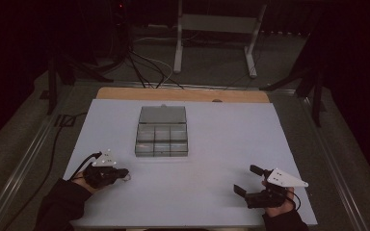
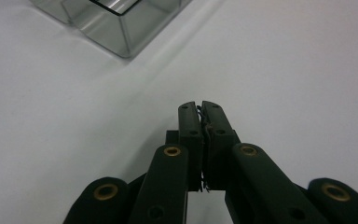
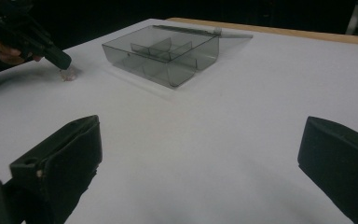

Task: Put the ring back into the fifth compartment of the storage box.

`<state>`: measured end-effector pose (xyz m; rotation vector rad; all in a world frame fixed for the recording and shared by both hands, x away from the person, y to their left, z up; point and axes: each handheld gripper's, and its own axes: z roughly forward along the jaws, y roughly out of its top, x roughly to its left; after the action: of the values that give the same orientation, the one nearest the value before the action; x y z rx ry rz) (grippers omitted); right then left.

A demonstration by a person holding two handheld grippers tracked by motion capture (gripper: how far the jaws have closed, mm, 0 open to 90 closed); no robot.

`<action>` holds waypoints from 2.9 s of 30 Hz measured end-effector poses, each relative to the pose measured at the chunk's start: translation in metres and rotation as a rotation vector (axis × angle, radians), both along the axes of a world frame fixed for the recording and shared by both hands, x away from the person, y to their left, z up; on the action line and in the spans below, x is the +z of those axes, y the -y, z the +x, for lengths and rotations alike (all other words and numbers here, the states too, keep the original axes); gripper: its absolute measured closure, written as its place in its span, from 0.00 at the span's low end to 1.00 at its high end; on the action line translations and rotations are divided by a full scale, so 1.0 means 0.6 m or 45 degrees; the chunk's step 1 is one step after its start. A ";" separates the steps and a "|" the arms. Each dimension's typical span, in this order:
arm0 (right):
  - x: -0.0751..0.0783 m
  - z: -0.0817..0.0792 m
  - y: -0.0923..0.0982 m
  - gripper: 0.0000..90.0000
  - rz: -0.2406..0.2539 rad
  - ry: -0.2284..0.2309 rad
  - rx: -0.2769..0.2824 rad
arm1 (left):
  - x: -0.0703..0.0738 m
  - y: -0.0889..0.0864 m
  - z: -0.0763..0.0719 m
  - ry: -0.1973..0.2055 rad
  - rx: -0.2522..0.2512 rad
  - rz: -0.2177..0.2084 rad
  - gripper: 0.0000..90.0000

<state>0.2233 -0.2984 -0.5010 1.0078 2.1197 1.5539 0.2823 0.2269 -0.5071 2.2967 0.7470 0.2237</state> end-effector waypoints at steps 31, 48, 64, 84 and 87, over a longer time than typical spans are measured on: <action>0.000 -0.001 0.000 0.00 -0.008 0.005 -0.001 | 0.044 0.019 0.013 0.047 -0.031 -0.106 1.00; 0.001 -0.002 0.000 0.00 -0.005 0.007 -0.001 | 0.057 0.044 0.031 0.058 -0.077 -0.124 1.00; 0.000 -0.001 0.000 0.00 -0.008 0.004 0.004 | 0.073 0.071 0.053 0.076 -0.120 -0.146 1.00; 0.000 -0.001 0.000 0.00 -0.004 0.002 0.005 | 0.084 0.095 0.080 0.090 -0.144 -0.171 1.00; 0.000 -0.002 0.000 0.00 -0.005 0.003 0.005 | 0.086 0.097 0.083 0.094 -0.143 -0.175 1.00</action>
<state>0.2223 -0.2985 -0.5009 1.0007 2.1239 1.5514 0.3323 0.1689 -0.4553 2.1796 0.5758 0.1974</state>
